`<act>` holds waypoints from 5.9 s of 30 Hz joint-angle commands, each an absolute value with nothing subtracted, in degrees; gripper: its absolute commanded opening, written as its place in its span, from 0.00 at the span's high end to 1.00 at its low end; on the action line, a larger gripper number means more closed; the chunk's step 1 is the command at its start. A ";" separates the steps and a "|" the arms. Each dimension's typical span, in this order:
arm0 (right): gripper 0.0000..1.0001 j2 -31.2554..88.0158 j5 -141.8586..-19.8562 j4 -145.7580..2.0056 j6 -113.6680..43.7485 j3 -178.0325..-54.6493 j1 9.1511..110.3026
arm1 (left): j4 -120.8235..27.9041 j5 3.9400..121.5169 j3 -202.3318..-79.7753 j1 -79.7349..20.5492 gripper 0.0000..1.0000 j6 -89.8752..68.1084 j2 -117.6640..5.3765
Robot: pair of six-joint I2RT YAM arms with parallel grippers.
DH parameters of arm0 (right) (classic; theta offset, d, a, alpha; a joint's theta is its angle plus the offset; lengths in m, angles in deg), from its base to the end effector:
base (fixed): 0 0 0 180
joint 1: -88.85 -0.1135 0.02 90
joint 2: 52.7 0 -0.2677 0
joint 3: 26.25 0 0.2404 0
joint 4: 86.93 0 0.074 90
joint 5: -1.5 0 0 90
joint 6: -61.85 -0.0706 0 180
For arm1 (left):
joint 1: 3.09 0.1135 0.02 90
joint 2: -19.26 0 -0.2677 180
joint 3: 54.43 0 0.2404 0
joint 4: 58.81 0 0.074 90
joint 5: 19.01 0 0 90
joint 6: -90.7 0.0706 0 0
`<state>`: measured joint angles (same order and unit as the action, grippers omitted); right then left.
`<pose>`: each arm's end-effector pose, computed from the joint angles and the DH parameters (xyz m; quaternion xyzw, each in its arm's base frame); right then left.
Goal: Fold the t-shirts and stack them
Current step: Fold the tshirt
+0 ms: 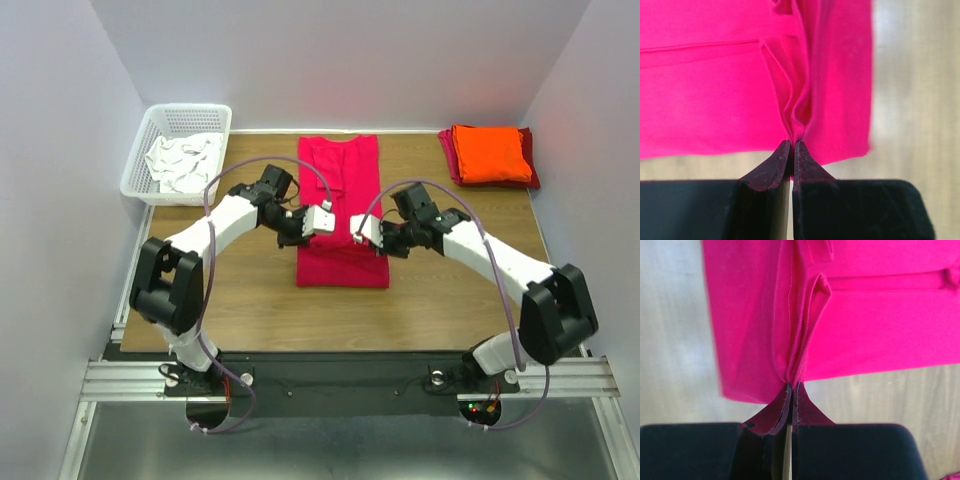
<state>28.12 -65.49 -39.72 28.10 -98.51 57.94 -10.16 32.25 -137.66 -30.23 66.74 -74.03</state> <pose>0.2374 0.1743 0.2271 -0.6881 0.6380 0.1227 0.3232 0.2816 -0.1940 0.2285 0.7214 0.5593 -0.2164 0.3462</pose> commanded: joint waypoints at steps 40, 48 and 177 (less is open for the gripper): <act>0.33 60.60 -64.41 -45.66 29.78 -138.18 71.89 | -16.57 35.13 -179.81 -18.30 0.34 61.27 -103.00; 0.47 52.77 -59.33 -45.40 2.82 -132.30 71.63 | -18.15 32.49 -162.54 -16.54 0.37 53.97 -89.39; 0.99 2.42 -55.28 -17.82 23.71 -92.39 56.69 | 5.38 28.46 -131.20 -40.01 1.00 71.71 -52.03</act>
<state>11.29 -61.56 -31.17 22.71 -92.98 59.93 -5.16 35.50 -132.98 -38.38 68.51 -57.95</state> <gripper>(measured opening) 0.028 0.040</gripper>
